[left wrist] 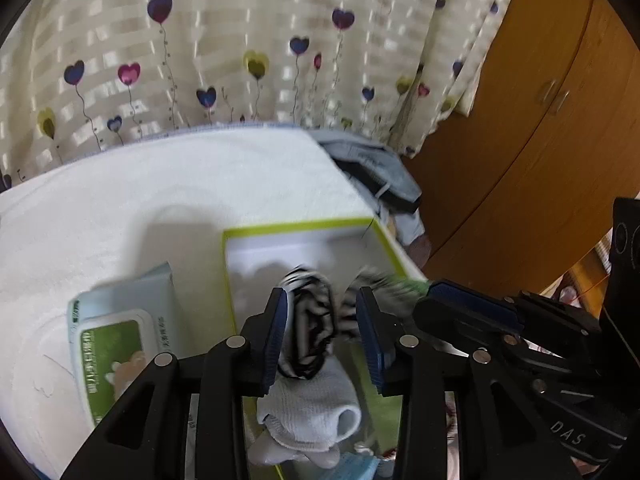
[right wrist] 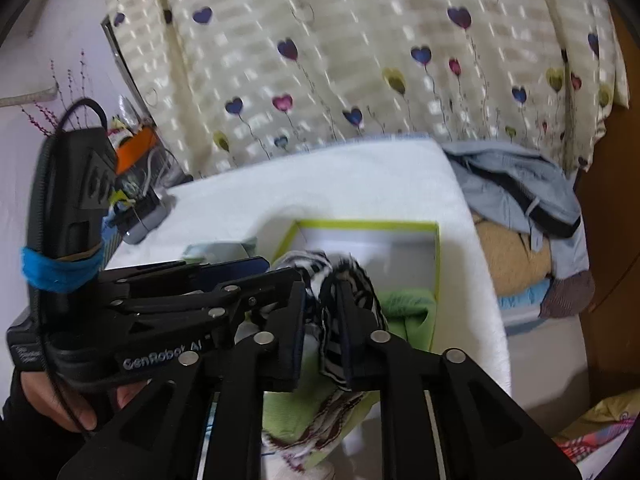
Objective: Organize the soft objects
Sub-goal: 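Carry both striped socks over the lime-green box and lower them in, then open both grippers to release the striped socks into the box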
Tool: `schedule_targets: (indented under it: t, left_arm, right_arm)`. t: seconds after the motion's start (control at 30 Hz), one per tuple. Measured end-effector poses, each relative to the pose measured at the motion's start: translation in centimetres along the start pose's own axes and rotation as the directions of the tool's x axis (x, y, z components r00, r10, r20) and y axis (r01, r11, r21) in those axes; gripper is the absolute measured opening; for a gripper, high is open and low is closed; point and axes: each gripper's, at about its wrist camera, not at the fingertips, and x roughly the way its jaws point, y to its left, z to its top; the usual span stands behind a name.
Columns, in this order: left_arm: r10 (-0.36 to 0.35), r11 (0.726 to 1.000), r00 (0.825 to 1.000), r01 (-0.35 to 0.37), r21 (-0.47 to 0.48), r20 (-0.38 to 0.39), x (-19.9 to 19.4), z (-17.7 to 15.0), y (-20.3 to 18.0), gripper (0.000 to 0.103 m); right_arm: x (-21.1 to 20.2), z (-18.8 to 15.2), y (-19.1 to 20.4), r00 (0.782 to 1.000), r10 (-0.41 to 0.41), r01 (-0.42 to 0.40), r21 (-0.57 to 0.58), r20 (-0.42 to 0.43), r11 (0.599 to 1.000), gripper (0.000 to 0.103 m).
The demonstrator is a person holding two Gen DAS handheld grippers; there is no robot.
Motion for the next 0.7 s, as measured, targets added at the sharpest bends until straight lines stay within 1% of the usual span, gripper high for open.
schedule_targets:
  t: [0.1, 0.17, 0.23, 0.33, 0.4, 0.47, 0.5, 0.53, 0.63, 0.7]
  left_arm:
    - [0.001, 1.0, 1.0, -0.001, -0.001, 0.018, -1.0, 0.1, -0.2, 0.036]
    - [0.007, 1.0, 1.0, -0.007, 0.003, 0.027, -1.6, 0.0, -0.4, 0.036]
    - [0.01, 1.0, 0.999, -0.01, 0.012, 0.043, -2.6, -0.2, -0.7, 0.036]
    - [0.024, 0.999, 0.997, -0.027, 0.04, 0.076, -4.6, -1.2, -1.5, 0.036]
    - [0.03, 0.998, 0.995, -0.036, 0.059, 0.097, -6.0, -2.2, -2.2, 0.036]
    - [0.029, 0.996, 0.992, -0.039, 0.078, 0.124, -7.7, -3.5, -3.0, 0.036]
    - [0.031, 0.996, 0.991, -0.043, 0.083, 0.134, -8.3, -4.0, -3.1, 0.036]
    - [0.038, 0.995, 0.988, -0.052, 0.088, 0.147, -9.1, -4.6, -3.4, 0.036]
    - [0.051, 0.993, 0.983, -0.068, 0.095, 0.177, -11.3, -6.6, -4.0, 0.036]
    - [0.075, 0.992, 0.978, -0.094, 0.087, 0.196, -12.8, -8.3, -4.2, 0.036]
  right_arm:
    - [-0.7, 0.3, 0.4, 1.0, 0.002, -0.002, -0.003, 0.018, 1.0, 0.016]
    - [-1.0, 0.1, 0.4, 1.0, -0.025, 0.025, 0.001, 0.016, 1.0, 0.017]
    - [-1.5, -0.2, 0.6, 0.999, -0.032, 0.032, 0.007, 0.018, 0.999, 0.017]
    - [-3.0, -0.9, 1.2, 0.997, -0.071, 0.071, 0.005, 0.038, 0.997, 0.017]
    - [-4.3, -1.5, 1.6, 0.995, -0.083, 0.082, 0.011, 0.055, 0.997, 0.019]
    - [-5.7, -2.2, 2.4, 0.993, -0.093, 0.092, 0.017, 0.073, 0.996, 0.032]
    - [-6.3, -2.5, 2.7, 0.992, -0.097, 0.096, 0.016, 0.08, 0.995, 0.046]
    - [-6.8, -2.9, 3.1, 0.991, -0.099, 0.098, 0.014, 0.087, 0.995, 0.055]
    - [-8.5, -4.3, 4.6, 0.989, -0.109, 0.109, 0.004, 0.097, 0.994, 0.055]
    - [-9.1, -5.0, 5.3, 0.989, -0.116, 0.117, -0.008, 0.093, 0.993, 0.055]
